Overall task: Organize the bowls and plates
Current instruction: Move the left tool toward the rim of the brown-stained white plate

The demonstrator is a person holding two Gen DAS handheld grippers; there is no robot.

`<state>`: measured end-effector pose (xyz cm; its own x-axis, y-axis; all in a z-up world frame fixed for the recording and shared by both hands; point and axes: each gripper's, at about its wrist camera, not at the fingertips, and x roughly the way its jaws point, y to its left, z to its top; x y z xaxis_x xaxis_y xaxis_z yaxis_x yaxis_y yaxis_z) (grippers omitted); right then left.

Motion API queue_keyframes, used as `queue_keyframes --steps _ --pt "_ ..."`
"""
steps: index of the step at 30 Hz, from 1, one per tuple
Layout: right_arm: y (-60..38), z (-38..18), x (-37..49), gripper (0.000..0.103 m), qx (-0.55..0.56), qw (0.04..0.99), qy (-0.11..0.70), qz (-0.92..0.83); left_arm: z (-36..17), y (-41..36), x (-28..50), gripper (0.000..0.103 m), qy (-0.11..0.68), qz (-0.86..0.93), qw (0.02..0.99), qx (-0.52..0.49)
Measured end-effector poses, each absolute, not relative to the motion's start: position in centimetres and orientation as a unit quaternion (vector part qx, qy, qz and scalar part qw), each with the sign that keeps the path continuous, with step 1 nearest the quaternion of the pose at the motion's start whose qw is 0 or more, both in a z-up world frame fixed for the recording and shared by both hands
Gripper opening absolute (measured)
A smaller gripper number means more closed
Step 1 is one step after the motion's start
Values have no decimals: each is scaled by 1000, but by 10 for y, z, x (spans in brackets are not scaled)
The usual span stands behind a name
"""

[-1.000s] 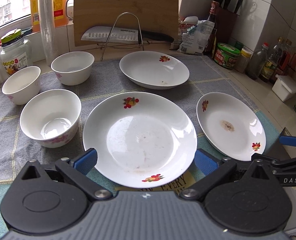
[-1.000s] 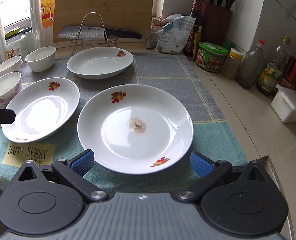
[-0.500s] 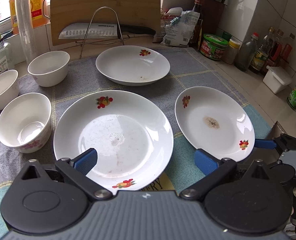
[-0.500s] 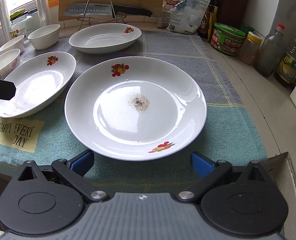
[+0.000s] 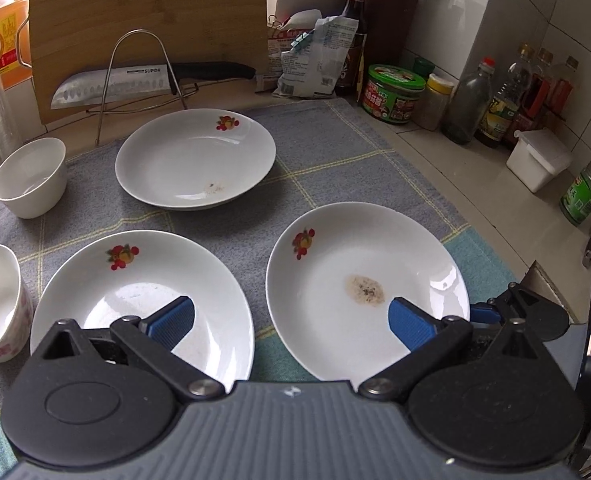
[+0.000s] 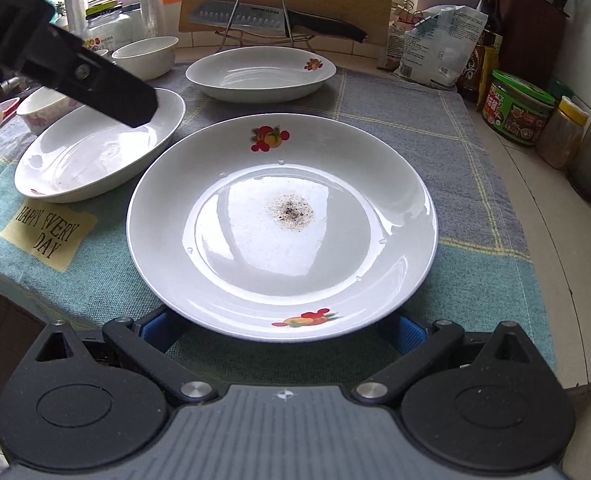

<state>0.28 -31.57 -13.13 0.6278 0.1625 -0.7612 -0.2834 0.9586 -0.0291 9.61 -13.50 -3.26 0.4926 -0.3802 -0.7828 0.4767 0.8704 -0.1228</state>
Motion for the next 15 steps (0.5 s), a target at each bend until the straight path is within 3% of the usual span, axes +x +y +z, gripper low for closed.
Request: queue_keyframes --steps 15 --pt "-320 -132 4 103 -83 899 405 145 -51 -203 154 102 465 -311 822 105"
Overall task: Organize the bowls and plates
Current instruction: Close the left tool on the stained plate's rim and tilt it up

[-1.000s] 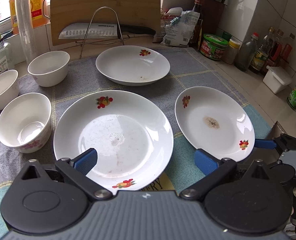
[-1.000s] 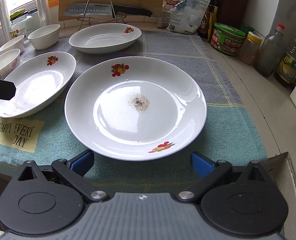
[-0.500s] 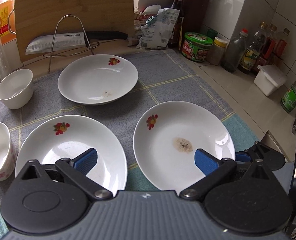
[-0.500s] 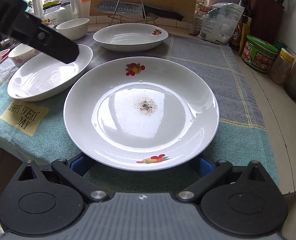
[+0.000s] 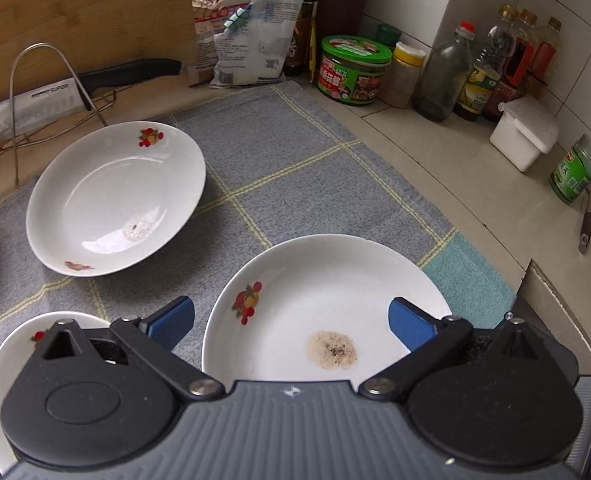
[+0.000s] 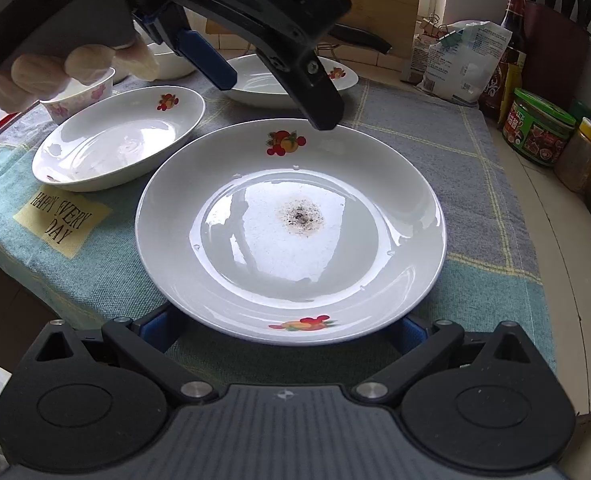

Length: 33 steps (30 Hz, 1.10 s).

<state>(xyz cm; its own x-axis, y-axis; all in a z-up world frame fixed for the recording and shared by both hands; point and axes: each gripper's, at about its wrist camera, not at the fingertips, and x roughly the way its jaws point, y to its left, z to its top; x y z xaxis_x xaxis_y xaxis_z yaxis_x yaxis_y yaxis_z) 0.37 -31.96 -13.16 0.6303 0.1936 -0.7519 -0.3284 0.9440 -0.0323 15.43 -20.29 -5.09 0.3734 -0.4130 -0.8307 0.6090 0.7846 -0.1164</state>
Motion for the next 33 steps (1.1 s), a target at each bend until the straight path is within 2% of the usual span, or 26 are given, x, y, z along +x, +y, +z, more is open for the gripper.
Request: queue_keyframes --steps 12,26,33 --pt "-312 -131 0 103 -65 901 416 103 -98 -220 198 102 521 -338 774 122" --pt "-311 -131 2 103 -61 903 414 96 -103 -231 194 103 515 -339 765 183" --pt "-311 -132 -1 103 -59 908 405 93 -103 -227 192 103 504 -349 770 178"
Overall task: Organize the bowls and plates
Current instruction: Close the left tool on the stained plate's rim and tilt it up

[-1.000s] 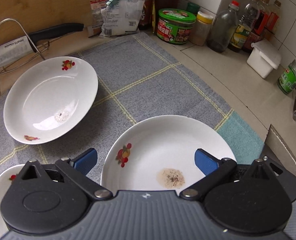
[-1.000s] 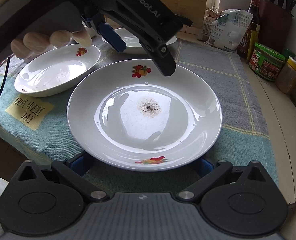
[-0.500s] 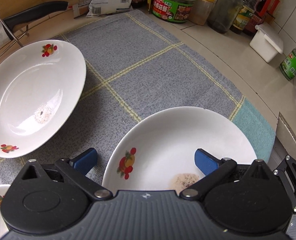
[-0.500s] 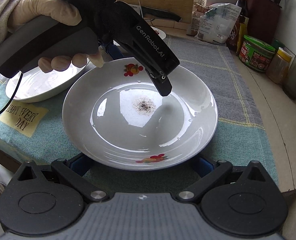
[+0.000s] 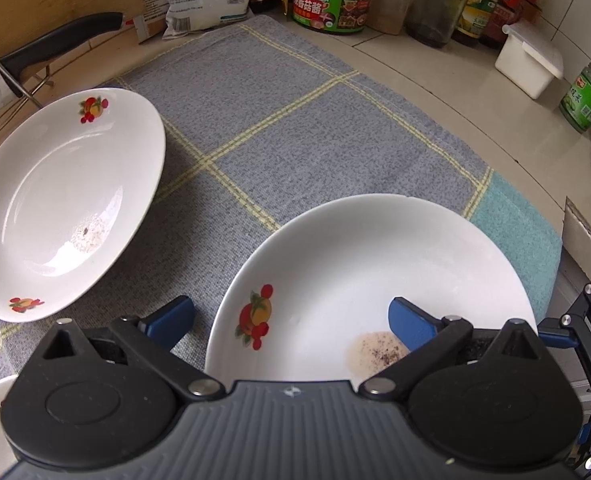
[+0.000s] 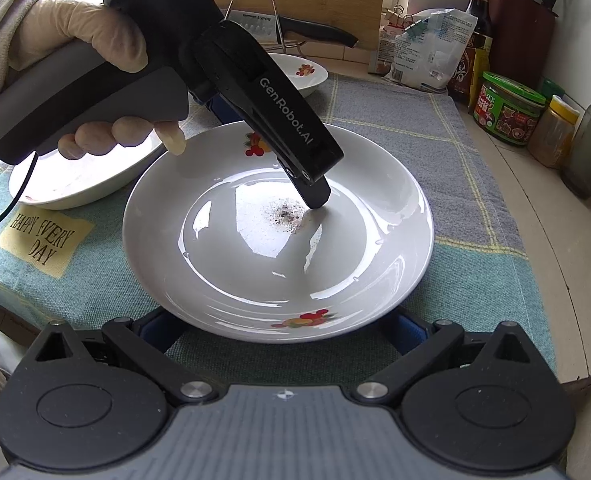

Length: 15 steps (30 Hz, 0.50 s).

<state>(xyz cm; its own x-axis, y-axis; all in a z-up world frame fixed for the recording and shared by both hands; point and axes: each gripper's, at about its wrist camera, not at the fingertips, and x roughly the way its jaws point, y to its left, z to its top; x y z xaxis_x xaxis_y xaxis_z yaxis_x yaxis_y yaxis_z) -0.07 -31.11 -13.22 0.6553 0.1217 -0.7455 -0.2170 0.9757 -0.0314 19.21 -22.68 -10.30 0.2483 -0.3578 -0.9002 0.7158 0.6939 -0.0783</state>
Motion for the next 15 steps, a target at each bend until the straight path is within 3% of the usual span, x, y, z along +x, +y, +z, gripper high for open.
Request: queue_keyframes --steps 15 --pt "-312 -135 -9 103 -61 919 376 105 -96 -226 200 102 548 -441 694 153"
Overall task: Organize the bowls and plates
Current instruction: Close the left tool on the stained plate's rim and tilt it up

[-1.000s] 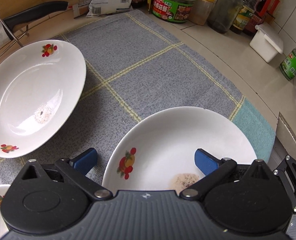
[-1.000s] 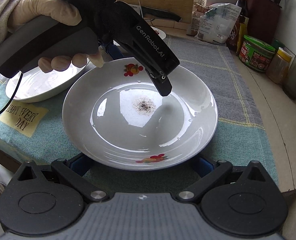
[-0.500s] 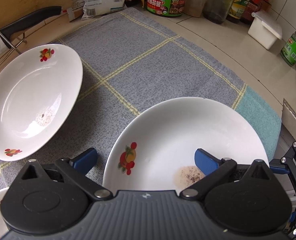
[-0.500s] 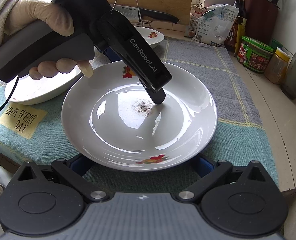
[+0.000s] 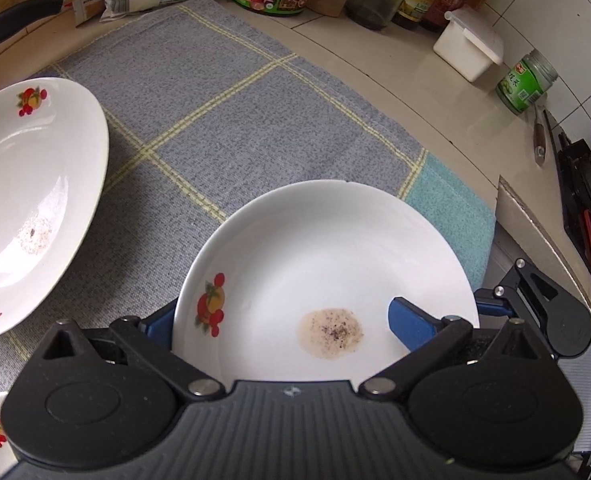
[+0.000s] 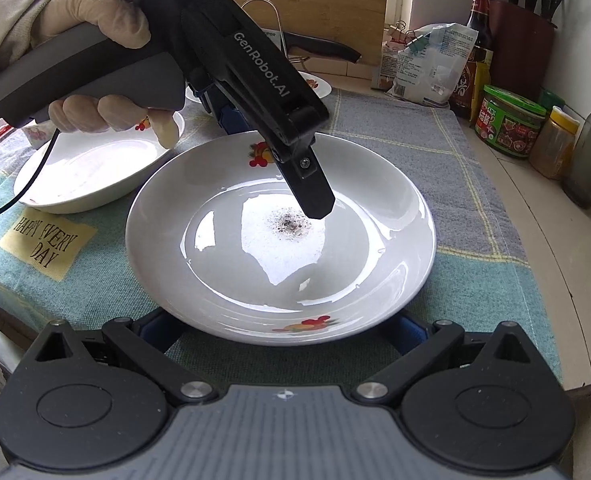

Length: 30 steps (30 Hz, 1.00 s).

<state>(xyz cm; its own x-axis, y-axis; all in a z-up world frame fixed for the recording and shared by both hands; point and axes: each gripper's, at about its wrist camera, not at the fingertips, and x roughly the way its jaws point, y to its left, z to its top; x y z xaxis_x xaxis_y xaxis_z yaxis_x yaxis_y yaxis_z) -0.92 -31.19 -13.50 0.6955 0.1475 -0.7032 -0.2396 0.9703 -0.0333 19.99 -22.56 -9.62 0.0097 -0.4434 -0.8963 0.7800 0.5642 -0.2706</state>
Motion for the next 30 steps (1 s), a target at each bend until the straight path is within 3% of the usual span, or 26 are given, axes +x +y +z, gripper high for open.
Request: queue_keyframes --steps 30 --pt "-311 -133 -5 103 -68 916 379 114 -96 -239 225 96 586 -508 605 183"
